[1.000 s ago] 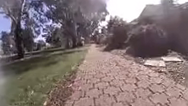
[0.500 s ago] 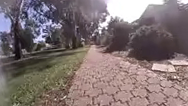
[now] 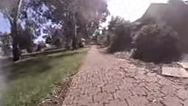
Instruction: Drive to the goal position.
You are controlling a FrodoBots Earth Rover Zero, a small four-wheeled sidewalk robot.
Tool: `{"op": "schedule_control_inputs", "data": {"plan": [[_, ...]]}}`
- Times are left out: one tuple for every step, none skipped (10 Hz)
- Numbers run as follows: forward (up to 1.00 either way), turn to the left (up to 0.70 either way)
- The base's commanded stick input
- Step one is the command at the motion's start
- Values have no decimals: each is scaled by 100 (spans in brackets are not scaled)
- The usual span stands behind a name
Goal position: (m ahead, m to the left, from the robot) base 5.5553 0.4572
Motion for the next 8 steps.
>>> {"op": "schedule_control_inputs", "data": {"plan": [[70,0],[70,0],[70,0],[70,0],[70,0],[70,0],[70,0],[70,0]]}}
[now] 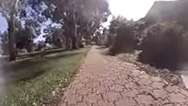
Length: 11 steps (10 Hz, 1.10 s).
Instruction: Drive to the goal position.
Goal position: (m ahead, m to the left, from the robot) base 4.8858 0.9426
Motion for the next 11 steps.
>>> {"op": "schedule_control_inputs", "data": {"plan": [[70,0],[70,0],[70,0],[70,0],[70,0],[70,0],[70,0],[70,0],[70,0],[70,0],[70,0]]}}
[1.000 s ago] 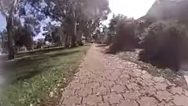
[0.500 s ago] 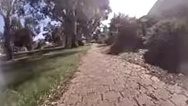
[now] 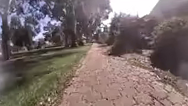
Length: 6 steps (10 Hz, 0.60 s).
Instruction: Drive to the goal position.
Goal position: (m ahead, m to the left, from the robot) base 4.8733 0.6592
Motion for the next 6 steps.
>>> {"op": "schedule_control_inputs", "data": {"plan": [[70,0],[70,0],[70,0],[70,0],[70,0],[70,0]]}}
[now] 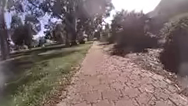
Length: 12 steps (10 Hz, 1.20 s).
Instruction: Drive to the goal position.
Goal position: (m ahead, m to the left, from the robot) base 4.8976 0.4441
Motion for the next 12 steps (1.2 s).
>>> {"op": "schedule_control_inputs", "data": {"plan": [[70,0],[70,0],[70,0],[70,0],[70,0],[70,0],[70,0],[70,0],[70,0],[70,0],[70,0],[70,0]]}}
